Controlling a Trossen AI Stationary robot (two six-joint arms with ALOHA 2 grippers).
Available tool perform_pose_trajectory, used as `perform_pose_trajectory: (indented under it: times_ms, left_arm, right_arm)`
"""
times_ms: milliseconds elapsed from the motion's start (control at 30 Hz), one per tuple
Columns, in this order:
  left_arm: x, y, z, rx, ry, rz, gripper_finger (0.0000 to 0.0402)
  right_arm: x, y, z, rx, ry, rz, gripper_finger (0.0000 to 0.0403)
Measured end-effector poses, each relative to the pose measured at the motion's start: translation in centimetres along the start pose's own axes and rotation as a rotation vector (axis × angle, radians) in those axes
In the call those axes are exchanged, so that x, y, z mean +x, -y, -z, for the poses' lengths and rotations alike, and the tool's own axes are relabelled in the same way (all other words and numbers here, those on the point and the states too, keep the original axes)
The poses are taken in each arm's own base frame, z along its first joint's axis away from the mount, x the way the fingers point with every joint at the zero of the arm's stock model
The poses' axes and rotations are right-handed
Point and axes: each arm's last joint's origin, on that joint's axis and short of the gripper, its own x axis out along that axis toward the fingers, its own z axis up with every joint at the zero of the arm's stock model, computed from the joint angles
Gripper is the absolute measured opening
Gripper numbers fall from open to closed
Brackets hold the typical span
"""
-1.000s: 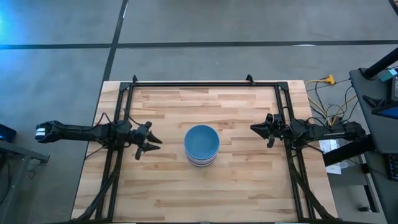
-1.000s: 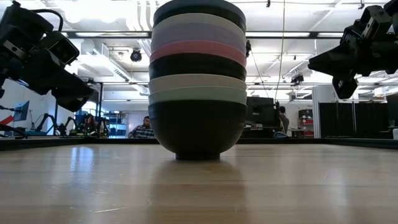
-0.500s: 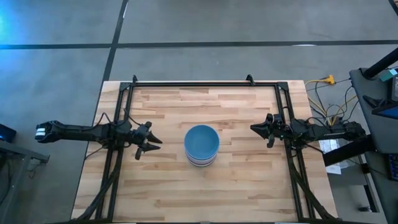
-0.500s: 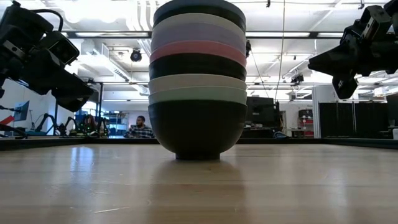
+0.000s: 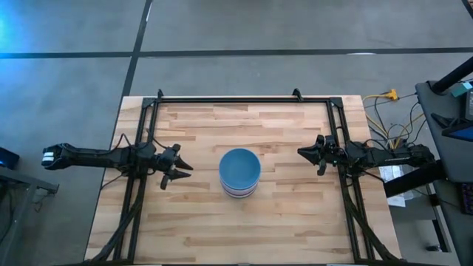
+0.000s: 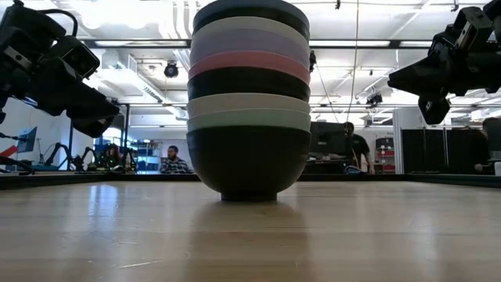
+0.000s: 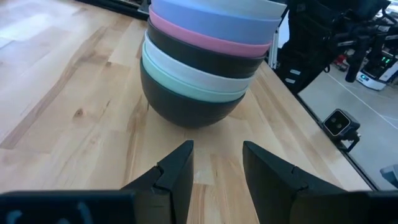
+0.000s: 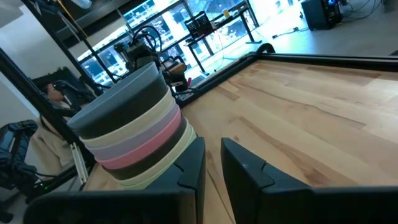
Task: Nest bowls inside each other
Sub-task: Return to Home Position
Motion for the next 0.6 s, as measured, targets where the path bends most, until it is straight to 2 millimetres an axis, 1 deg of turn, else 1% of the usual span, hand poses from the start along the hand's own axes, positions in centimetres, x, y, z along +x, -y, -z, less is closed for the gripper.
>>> perform_pose_trajectory:
  times_ms: [600]
  left_arm:
    - [0.01, 0.02, -0.09, 0.002, 0.009, 0.002, 0.0122]
  right_arm:
    - [0.0, 0.0, 0.0, 0.0, 0.0, 0.0, 0.0047]
